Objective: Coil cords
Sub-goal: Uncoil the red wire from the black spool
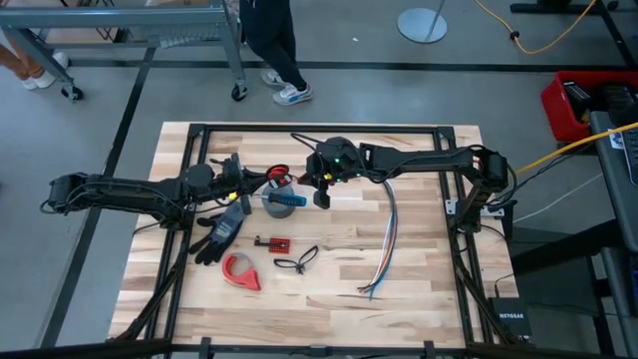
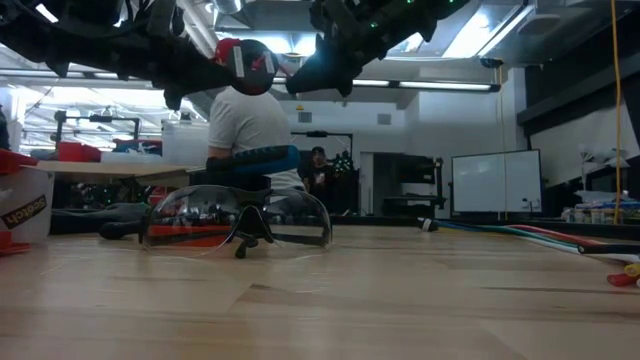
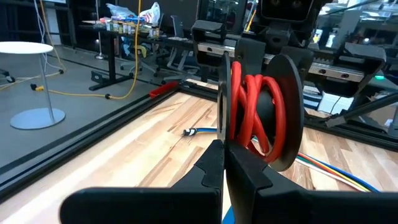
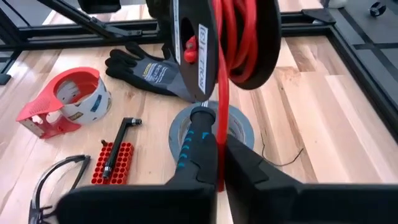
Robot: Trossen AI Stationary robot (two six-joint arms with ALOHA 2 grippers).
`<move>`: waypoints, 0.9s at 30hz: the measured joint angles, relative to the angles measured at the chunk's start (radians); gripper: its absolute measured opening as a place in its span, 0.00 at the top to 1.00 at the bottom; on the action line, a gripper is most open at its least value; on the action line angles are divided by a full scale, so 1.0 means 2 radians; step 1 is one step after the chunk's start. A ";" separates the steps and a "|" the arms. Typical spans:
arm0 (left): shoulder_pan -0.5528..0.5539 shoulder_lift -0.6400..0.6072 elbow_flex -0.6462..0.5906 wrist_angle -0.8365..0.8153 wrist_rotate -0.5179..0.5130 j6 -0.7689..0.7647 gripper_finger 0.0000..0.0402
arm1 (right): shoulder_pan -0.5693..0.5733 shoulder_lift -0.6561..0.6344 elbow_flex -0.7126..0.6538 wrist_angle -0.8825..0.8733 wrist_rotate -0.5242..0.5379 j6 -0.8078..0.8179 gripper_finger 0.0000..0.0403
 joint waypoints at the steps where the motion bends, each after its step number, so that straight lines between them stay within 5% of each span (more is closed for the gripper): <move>1: 0.000 0.000 0.000 -0.001 0.000 0.000 1.00 | 0.000 0.000 0.000 0.002 0.000 0.000 0.95; 16: 0.000 0.000 0.000 -0.025 -0.005 0.000 1.00 | 0.000 0.000 0.000 0.046 -0.003 0.000 0.98; 27: 0.002 0.000 0.000 -0.039 -0.072 -0.009 1.00 | 0.000 0.000 0.000 0.059 -0.022 0.017 0.98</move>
